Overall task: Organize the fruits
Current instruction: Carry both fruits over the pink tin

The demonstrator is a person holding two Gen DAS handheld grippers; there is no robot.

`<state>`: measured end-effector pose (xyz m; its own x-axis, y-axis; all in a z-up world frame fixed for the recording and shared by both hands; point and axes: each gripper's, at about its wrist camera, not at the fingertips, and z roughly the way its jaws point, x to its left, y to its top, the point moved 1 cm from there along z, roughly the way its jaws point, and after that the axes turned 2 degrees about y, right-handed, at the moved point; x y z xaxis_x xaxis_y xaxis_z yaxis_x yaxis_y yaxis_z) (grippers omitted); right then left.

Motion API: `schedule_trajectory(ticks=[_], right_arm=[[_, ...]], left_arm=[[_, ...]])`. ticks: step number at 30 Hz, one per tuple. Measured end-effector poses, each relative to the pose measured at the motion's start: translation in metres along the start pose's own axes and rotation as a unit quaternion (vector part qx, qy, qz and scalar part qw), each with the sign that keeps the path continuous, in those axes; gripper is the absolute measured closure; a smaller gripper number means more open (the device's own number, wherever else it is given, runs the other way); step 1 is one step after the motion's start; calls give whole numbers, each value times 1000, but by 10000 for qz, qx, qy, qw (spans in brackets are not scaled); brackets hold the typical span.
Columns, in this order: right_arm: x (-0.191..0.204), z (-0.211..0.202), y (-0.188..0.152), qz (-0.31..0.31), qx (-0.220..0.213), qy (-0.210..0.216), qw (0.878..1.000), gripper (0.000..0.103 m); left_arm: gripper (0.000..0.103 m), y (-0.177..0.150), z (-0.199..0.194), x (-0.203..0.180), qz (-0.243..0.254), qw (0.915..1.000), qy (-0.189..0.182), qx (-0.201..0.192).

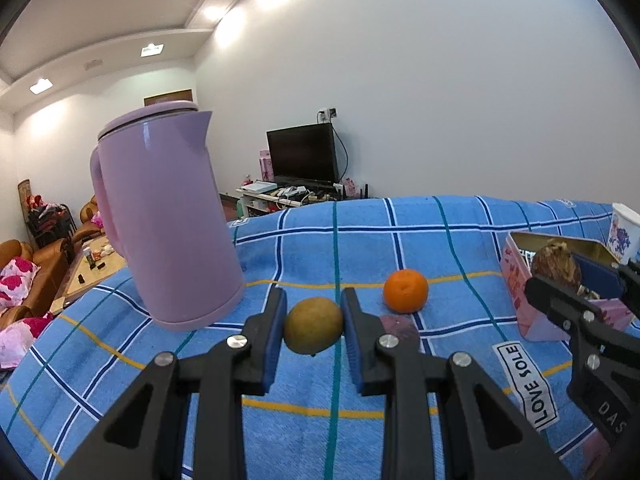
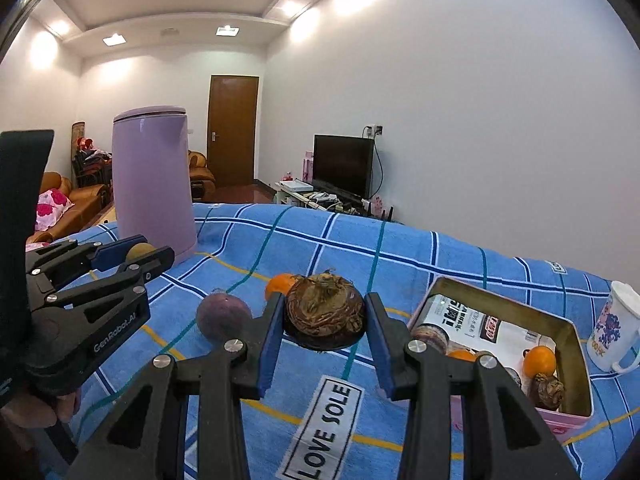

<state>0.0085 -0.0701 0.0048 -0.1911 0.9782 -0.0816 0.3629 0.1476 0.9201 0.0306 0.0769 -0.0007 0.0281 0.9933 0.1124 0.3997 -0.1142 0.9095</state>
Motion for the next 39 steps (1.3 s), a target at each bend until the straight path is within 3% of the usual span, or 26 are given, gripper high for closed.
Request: schedule_trajectory(ticks=[12, 22, 39], right_arm=[[-33, -11, -8, 16, 29, -206, 9998, 61], [-72, -20, -13, 224, 19, -465, 9987, 61], [-143, -28, -15, 721, -25, -968, 9927, 61]], left_arm=[[74, 0, -6, -36, 285, 9996, -28, 74], [74, 6, -6, -77, 231, 9984, -468, 233], [74, 38, 0, -150, 333, 9939, -1049, -8]])
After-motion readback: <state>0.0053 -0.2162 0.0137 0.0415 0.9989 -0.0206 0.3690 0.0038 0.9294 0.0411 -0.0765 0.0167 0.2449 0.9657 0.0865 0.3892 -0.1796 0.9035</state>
